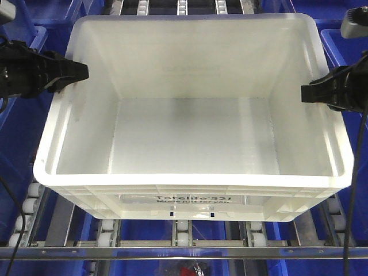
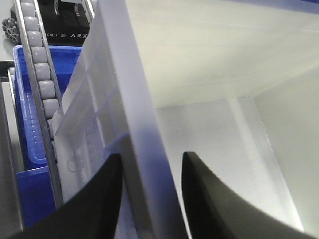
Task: Move bin from left to right shelf
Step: 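Hold the tote with both grippers while the base backs away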
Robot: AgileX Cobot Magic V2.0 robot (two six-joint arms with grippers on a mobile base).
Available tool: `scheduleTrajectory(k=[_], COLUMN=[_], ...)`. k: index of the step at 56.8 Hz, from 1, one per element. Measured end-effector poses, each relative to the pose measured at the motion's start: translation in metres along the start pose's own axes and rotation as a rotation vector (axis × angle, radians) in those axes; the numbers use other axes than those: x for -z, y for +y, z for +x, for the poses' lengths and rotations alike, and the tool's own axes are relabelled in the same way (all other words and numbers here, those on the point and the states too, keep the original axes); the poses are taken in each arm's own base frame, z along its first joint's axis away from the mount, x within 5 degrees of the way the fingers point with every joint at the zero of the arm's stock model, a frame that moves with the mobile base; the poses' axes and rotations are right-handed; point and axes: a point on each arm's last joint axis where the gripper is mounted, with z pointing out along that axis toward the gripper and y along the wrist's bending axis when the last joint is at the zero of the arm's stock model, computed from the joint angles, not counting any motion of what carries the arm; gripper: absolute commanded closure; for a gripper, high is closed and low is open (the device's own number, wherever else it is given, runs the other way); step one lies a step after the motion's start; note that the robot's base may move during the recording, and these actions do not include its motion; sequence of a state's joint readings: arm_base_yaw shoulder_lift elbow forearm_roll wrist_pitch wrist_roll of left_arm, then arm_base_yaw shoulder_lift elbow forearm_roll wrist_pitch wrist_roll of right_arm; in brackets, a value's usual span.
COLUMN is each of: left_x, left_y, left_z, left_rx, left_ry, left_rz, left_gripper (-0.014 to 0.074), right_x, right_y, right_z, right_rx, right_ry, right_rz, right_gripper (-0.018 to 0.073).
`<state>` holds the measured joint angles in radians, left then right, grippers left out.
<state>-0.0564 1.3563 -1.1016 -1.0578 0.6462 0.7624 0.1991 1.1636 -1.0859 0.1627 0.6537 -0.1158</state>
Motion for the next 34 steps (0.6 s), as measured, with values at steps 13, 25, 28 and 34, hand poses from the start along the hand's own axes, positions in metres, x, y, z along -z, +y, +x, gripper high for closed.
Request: scheduleTrajectory(k=[13, 25, 28, 34], left_x=[0.0000, 0.0000, 0.0000, 0.0000], left_y=[0.0000, 0.0000, 0.0000, 0.0000], left_z=[0.0000, 0.0000, 0.0000, 0.0000], left_rx=[-0.001, 0.000, 0.000, 0.000], left_ry=[0.000, 0.000, 0.000, 0.000], left_rz=[0.000, 0.000, 0.000, 0.000], left_gripper=[0.0600, 0.0600, 0.0600, 0.0600], right_x=[-0.0002, -0.0003, -0.0003, -0.0003], right_y=[0.0000, 0.0000, 0.0000, 0.0000], right_z=[0.0003, 0.0005, 0.0005, 0.0005], right_rx=[0.000, -0.001, -0.001, -0.001], right_ry=[0.001, 0.002, 0.002, 0.002], right_rz=[0.000, -0.001, -0.001, -0.001], right_gripper=[0.0564, 0.0564, 0.0564, 0.0564])
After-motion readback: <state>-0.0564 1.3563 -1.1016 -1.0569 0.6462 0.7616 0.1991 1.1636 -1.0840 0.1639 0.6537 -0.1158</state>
